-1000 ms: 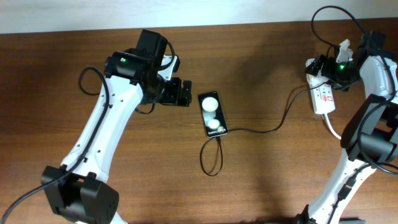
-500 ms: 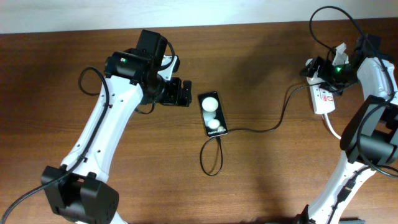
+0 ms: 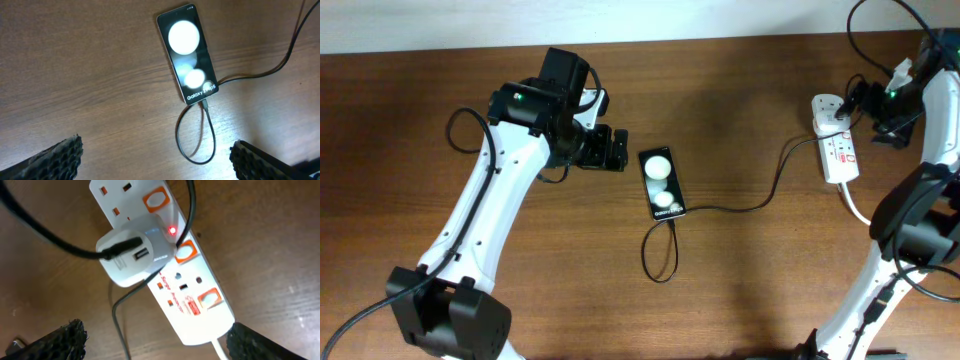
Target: Plug charger to phone and switch on socket
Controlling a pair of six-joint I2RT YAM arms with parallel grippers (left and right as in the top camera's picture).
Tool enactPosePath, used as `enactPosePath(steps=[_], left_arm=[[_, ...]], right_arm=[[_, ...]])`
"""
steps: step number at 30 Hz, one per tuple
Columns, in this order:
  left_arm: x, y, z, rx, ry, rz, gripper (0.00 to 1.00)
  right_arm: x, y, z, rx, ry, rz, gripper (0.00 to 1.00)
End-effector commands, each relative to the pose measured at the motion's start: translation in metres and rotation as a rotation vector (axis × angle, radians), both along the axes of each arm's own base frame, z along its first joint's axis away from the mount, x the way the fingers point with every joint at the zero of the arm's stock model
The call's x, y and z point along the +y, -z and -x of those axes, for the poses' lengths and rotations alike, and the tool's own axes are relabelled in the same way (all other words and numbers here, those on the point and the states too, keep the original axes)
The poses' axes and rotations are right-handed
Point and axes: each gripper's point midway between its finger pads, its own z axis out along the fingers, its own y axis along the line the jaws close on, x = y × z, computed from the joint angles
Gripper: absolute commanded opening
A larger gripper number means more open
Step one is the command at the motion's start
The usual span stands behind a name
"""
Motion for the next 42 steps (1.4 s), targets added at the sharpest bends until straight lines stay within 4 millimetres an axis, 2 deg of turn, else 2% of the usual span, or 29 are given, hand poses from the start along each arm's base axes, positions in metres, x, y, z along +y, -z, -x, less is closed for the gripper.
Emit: enactPosePath(steps=[1,2,3,6,10,12,13,26,27,30,32,34,36,40,42], left_arm=[[0.002,-0.006,0.0,-0.024,0.015,-0.005,0.99],[0.002,-0.006,0.0,-0.024,0.015,-0.005,0.99],[0.002,-0.006,0.0,-0.024,0.015,-0.005,0.99],[0.002,-0.006,0.0,-0.024,0.015,-0.005,0.99],[0.002,-0.006,0.0,-0.024,0.015,-0.005,0.99],[0.002,-0.006,0.0,-0.024,0.015,-0.005,0.99],[0.002,-0.006,0.0,-0.024,0.015,-0.005,0.99],[0.006,-0.005,0.001,-0.023,0.017,-0.03,0.99],[0.017,-0.003,-0.003,-0.043,-0.003,-0.09,0.99],[0.024,-0.005,-0.007,-0.072,-0.018,-0.131,0.99],[0.022,-0.017,-0.022,-0.221,-0.037,-0.097,0.99],[0.029,-0.01,-0.017,-0.295,-0.053,-0.096,0.99],[0.046,0.002,0.004,-0.401,-0.085,-0.114,0.99],[0.079,0.007,0.042,-0.602,-0.166,-0.134,0.99],[0.09,0.005,0.055,-0.697,-0.204,-0.128,0.99]], right_arm=[[-0.005,-0.064,0.006,-0.101,0.038,0.086,0.93],[-0.002,-0.083,0.013,-0.104,0.033,0.149,0.92],[0.002,-0.094,0.017,-0.102,0.021,0.198,0.92],[0.045,-0.118,0.018,-0.117,-0.014,0.242,0.91],[0.073,-0.119,0.019,-0.09,0.014,0.246,0.89],[0.072,-0.119,0.018,-0.093,0.013,0.247,0.91],[0.072,-0.119,0.018,-0.095,0.014,0.247,0.99],[0.072,-0.119,0.017,-0.098,0.013,0.247,0.99],[0.072,-0.119,0.017,-0.098,0.013,0.247,0.99],[0.072,-0.119,0.017,-0.098,0.013,0.247,0.99],[0.072,-0.119,0.017,-0.098,0.013,0.247,0.99],[0.072,-0.119,0.017,-0.098,0.013,0.247,0.99],[0.072,-0.119,0.017,-0.098,0.013,0.247,0.99],[0.072,-0.119,0.017,-0.098,0.013,0.247,0.99],[0.072,-0.119,0.017,-0.098,0.013,0.247,0.99]])
